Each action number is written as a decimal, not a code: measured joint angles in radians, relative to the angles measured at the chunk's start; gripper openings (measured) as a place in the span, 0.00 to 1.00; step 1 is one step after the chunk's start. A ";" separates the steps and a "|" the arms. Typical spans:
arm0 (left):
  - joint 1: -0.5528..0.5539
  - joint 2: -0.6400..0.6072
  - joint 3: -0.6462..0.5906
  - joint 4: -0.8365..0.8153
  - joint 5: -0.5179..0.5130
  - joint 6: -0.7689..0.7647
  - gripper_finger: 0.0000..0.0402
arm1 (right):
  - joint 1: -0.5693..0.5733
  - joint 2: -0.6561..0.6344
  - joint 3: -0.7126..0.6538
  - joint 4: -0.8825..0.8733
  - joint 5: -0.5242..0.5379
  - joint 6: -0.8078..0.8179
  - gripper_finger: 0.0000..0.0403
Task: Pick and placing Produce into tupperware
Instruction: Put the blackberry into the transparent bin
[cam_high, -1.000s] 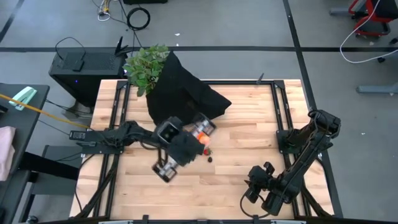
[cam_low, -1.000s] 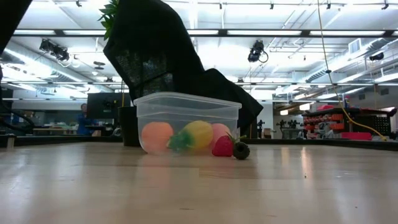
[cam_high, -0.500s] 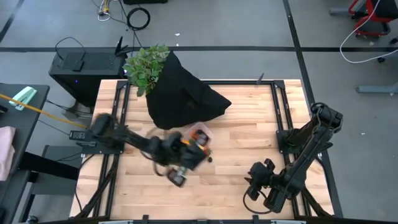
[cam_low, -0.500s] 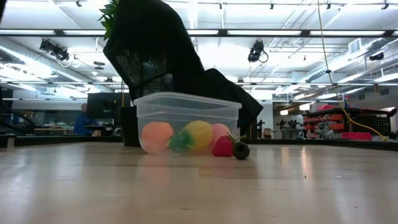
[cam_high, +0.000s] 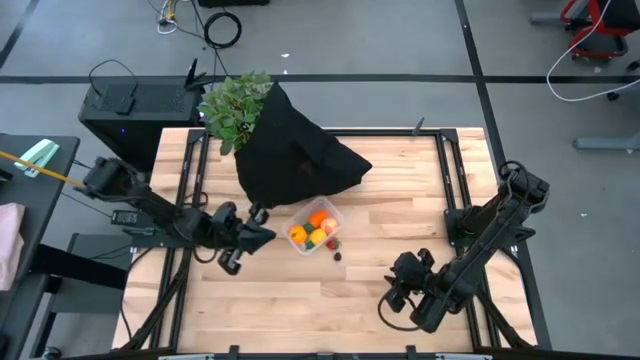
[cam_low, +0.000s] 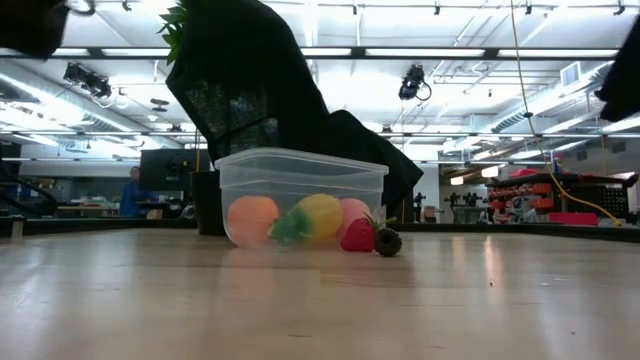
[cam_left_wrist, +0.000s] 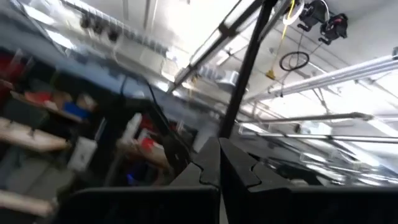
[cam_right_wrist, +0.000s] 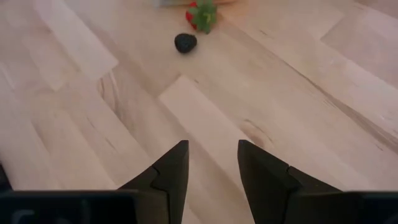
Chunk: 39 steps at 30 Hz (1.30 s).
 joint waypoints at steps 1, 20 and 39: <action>0.001 -0.020 -0.034 -0.001 0.008 -0.015 0.00 | -0.009 0.000 0.000 0.004 0.003 0.000 0.36; 0.016 -0.303 -0.332 -0.003 0.069 -0.055 0.01 | -0.207 0.001 -0.205 0.550 -0.039 -0.014 0.36; 0.065 -0.302 -0.332 -0.081 0.080 -0.029 0.05 | -0.494 0.001 -0.178 0.644 -0.293 -0.898 0.51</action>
